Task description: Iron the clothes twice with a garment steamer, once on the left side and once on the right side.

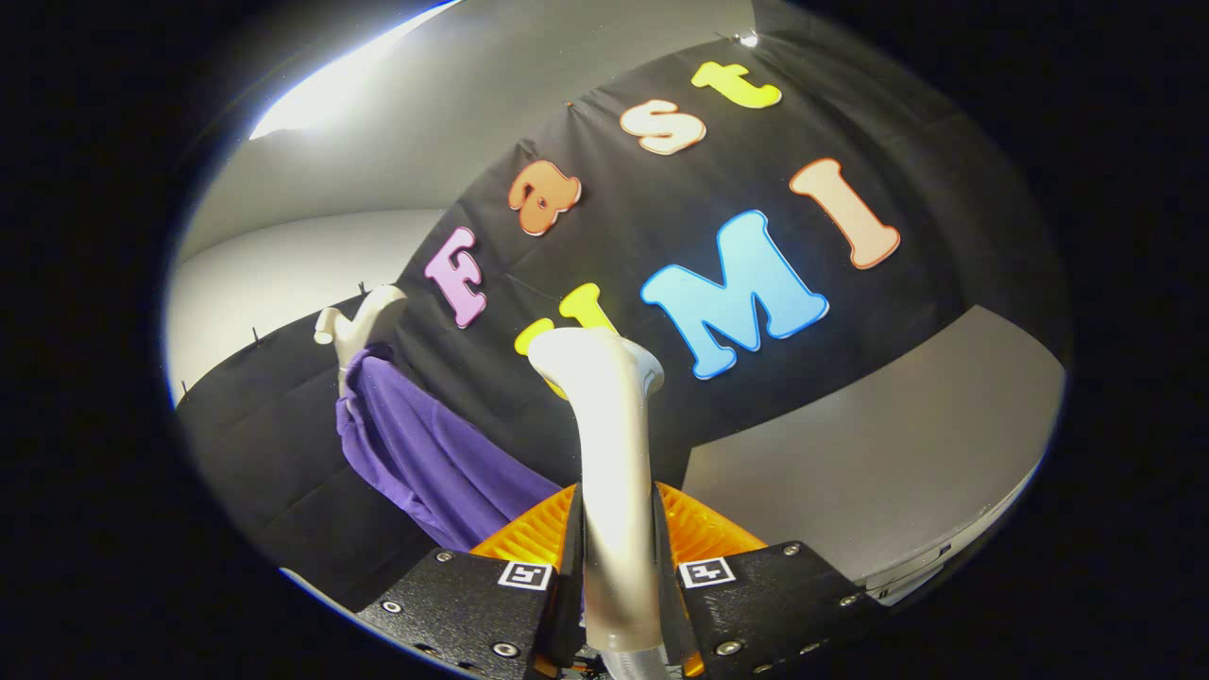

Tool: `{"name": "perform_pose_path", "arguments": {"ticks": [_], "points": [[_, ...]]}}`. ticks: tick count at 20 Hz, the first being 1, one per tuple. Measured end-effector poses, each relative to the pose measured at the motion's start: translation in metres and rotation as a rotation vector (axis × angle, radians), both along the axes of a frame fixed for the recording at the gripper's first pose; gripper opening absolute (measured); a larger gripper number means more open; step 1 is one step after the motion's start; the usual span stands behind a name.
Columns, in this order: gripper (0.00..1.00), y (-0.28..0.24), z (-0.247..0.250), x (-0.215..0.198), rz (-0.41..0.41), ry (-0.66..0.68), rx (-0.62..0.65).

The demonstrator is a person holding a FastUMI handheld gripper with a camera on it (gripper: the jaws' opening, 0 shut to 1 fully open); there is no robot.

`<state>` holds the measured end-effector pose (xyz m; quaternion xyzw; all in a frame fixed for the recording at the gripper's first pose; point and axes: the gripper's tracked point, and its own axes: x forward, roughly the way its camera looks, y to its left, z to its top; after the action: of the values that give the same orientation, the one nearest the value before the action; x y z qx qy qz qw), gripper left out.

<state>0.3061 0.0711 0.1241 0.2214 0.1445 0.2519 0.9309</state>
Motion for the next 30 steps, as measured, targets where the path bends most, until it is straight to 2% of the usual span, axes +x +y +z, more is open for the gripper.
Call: {"name": "perform_pose_path", "arguments": {"ticks": [5,8,15,22,30], "points": [[0.34,0.024,0.04,-0.044,-0.064,-0.179,-0.107],[0.35,0.045,0.049,-0.066,-0.107,-0.264,-0.167],[0.35,0.112,0.055,-0.1,-0.136,-0.386,-0.238],[0.35,0.159,0.058,-0.113,-0.228,-0.537,-0.354],[0.34,0.213,0.029,-0.092,-0.229,-0.563,-0.461]]}}
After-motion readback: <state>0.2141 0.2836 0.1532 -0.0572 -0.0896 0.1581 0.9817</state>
